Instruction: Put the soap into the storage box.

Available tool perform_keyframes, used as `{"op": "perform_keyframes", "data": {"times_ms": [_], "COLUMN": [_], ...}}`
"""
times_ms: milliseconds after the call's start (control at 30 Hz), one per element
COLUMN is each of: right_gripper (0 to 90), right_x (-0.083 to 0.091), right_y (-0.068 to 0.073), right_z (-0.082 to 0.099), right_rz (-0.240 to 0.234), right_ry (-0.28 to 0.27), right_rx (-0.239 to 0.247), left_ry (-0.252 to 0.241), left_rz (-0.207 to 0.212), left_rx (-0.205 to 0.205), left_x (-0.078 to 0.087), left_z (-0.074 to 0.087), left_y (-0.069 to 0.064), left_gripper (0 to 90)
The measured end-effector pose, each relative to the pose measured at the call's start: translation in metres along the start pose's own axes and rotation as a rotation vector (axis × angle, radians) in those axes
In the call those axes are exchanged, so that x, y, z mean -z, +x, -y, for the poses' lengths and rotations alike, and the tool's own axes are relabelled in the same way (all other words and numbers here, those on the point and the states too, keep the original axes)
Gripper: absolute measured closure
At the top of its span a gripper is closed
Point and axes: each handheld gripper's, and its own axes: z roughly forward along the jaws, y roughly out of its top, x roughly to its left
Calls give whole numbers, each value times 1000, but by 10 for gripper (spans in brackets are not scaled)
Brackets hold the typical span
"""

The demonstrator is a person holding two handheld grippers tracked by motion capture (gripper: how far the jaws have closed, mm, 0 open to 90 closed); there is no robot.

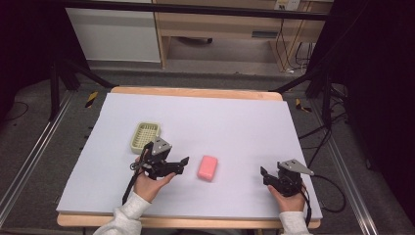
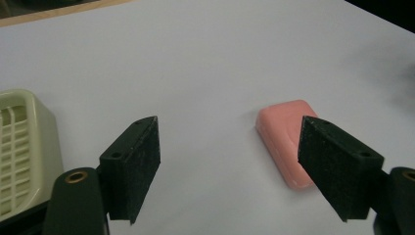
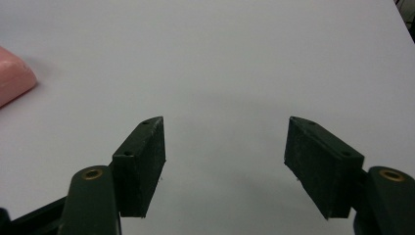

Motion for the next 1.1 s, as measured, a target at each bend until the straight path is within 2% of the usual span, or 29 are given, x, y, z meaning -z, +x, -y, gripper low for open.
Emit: {"op": "perform_keyframes", "data": {"times_ms": [467, 1100], "right_gripper": [322, 322], "right_x": [-1, -1], "right_y": [1, 1], "right_z": [0, 0], "right_rz": [-2, -4], "right_ry": [1, 6], "right_rx": [4, 0], "left_ry": [21, 63], "left_rz": [21, 42], "left_rx": [-18, -35], "left_x": [-15, -43], "left_z": [-9, -12], "left_y": [-13, -34], "left_gripper": [238, 238]}}
